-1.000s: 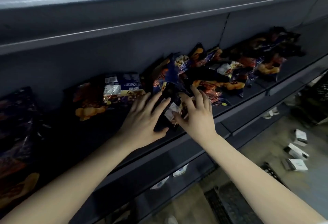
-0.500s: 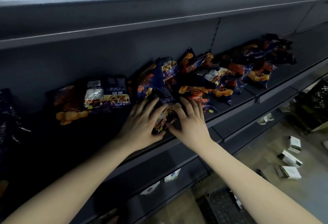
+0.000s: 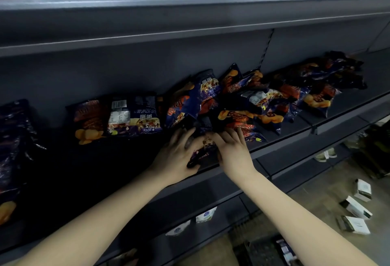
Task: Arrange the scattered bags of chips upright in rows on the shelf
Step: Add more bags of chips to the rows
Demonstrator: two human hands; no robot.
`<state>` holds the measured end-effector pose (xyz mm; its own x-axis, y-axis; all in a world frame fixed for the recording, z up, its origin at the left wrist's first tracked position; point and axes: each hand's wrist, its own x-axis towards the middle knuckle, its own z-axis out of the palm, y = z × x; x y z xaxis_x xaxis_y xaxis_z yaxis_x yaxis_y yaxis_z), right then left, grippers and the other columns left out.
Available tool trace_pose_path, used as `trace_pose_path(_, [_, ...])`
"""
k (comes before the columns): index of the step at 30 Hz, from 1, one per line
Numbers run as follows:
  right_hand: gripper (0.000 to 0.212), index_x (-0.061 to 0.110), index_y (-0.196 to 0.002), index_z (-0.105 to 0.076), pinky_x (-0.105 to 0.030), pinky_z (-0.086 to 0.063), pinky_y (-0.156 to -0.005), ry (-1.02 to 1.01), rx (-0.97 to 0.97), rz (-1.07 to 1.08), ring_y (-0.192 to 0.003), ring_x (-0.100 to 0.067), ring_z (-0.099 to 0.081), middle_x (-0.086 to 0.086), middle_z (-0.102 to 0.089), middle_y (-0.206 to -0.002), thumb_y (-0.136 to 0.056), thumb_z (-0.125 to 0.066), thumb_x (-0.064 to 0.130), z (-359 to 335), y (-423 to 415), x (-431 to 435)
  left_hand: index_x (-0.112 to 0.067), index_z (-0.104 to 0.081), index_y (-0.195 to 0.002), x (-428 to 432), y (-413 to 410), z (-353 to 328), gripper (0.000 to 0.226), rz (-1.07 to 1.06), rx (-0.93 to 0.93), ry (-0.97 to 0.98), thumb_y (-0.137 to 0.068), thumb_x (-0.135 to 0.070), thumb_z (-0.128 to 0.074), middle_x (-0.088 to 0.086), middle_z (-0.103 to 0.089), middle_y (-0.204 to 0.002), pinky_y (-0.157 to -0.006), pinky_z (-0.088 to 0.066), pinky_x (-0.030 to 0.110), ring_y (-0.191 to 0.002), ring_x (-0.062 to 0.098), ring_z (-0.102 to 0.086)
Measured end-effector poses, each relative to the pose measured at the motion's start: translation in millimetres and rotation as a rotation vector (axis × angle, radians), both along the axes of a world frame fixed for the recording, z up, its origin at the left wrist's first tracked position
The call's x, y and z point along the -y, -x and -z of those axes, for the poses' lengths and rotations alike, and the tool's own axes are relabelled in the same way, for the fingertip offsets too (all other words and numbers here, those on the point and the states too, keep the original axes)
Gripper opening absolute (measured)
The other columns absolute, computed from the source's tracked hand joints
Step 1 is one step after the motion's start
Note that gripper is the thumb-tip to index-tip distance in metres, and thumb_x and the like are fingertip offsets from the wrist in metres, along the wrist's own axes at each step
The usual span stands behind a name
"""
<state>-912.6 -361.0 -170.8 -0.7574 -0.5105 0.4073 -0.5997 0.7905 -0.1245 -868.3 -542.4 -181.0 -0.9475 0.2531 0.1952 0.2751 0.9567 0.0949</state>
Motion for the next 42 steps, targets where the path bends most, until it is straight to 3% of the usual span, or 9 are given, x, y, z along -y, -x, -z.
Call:
trace_pose_path(4, [0.062,0.017,-0.120,-0.062,-0.055,-0.031,-0.106,0.023,-0.035,-0.007,-0.104,-0.034,-0.058,-0.006,-0.066,-0.092,-0.062,-0.072,-0.004,-1.3,0.7,-5.0,-0.028,-0.023,-0.144,-3.9,-0.3,2.0,0.076,-0.032,0.015,0.002,-0.081,-0.048,-0.060,0.005,-0.024,-0.150,-0.096,-0.044,0.043,-0.138,0.034,-0.019])
trace_pose_path(10, [0.051,0.018,-0.121,-0.064,-0.058,-0.034,-0.106,0.134,-0.095,-0.078,-0.097,-0.034,-0.060,-0.008,-0.064,-0.093,-0.072,-0.073,0.006,-5.7,-1.7,-5.4,-0.023,-0.025,-0.145,-8.1,-2.5,-5.9,0.075,-0.083,-0.052,-0.056,-0.082,-0.036,-0.064,0.006,-0.032,-0.144,-0.097,-0.045,0.036,-0.132,0.029,-0.032])
trace_pose_path(17, [0.035,0.006,-0.119,-0.061,-0.059,-0.034,-0.104,0.374,-0.194,-0.176,-0.114,-0.032,-0.054,-0.016,-0.056,-0.121,-0.087,-0.064,0.019,-35.7,-1.4,5.1,-0.025,-0.034,-0.138,8.2,-2.7,-48.0,0.075,-0.061,-0.145,-0.330,-0.074,-0.018,-0.073,0.003,-0.052,-0.130,-0.080,-0.053,0.031,-0.107,0.022,-0.058])
trace_pose_path(21, [0.051,-0.001,-0.128,-0.051,-0.057,-0.037,-0.100,0.501,-0.166,-0.178,-0.121,-0.031,-0.050,-0.017,-0.053,-0.126,-0.088,-0.064,0.027,-47.3,0.9,13.8,-0.027,-0.041,-0.130,21.0,-8.3,-71.6,0.066,-0.078,-0.119,-0.609,-0.074,-0.016,-0.073,-0.015,-0.058,-0.109,-0.074,-0.040,0.002,-0.095,-0.007,-0.057])
trace_pose_path(24, [0.062,-0.002,-0.134,-0.044,-0.055,-0.039,-0.100,0.505,-0.098,-0.197,-0.125,-0.032,-0.045,-0.019,-0.048,-0.132,-0.086,-0.068,0.030,-45.8,0.3,28.8,-0.027,-0.042,-0.129,38.5,-19.3,-80.9,0.064,-0.148,-0.133,-0.740,-0.075,-0.016,-0.074,-0.026,-0.051,-0.105,-0.075,-0.033,-0.004,-0.094,-0.026,-0.047])
trace_pose_path(29, [0.068,0.004,-0.141,-0.037,-0.052,-0.036,-0.106,0.465,0.010,-0.283,-0.131,-0.032,-0.039,-0.018,-0.040,-0.141,-0.087,-0.064,0.034,-40.8,-12.0,77.7,-0.037,-0.037,-0.121,78.0,-55.9,-84.9,0.062,-0.276,-0.168,-0.838,-0.078,-0.013,-0.073,-0.030,-0.051,-0.106,-0.075,-0.030,-0.006,-0.095,-0.027,-0.046])
trace_pose_path(33, [0.063,0.006,-0.141,-0.037,-0.050,-0.034,-0.108,0.474,0.059,-0.414,-0.134,-0.032,-0.035,-0.017,-0.035,-0.145,-0.090,-0.061,0.033,-43.5,-26.2,126.1,-0.038,-0.036,-0.124,111.9,-91.7,-82.8,0.062,-0.423,-0.189,-0.927,-0.078,-0.020,-0.074,-0.027,-0.057,-0.105,-0.077,-0.036,-0.002,-0.096,-0.018,-0.054])
trace_pose_path(37, [0.060,0.008,-0.141,-0.039,-0.049,-0.038,-0.105,0.456,0.104,-0.548,-0.131,-0.032,-0.038,-0.018,-0.037,-0.143,-0.090,-0.061,0.033,-43.2,-46.1,169.2,-0.039,-0.030,-0.130,134.3,-128.0,-67.2,0.067,-0.571,-0.245,-1.056,-0.080,-0.024,-0.072,-0.028,-0.055,-0.108,-0.077,-0.036,-0.003,-0.098,-0.021,-0.051])
trace_pose_path(42, [0.061,0.013,-0.143,-0.036,-0.047,-0.040,-0.105,0.356,0.184,-0.590,-0.135,-0.029,-0.034,-0.011,-0.030,-0.149,-0.092,-0.053,0.040,-24.7,-54.9,181.1,-0.029,-0.017,-0.143,115.7,-147.5,-28.3,0.079,-0.578,-0.098,-1.012,-0.083,-0.027,-0.069,-0.036,-0.043,-0.116,-0.080,-0.031,-0.006,-0.104,-0.026,-0.043])
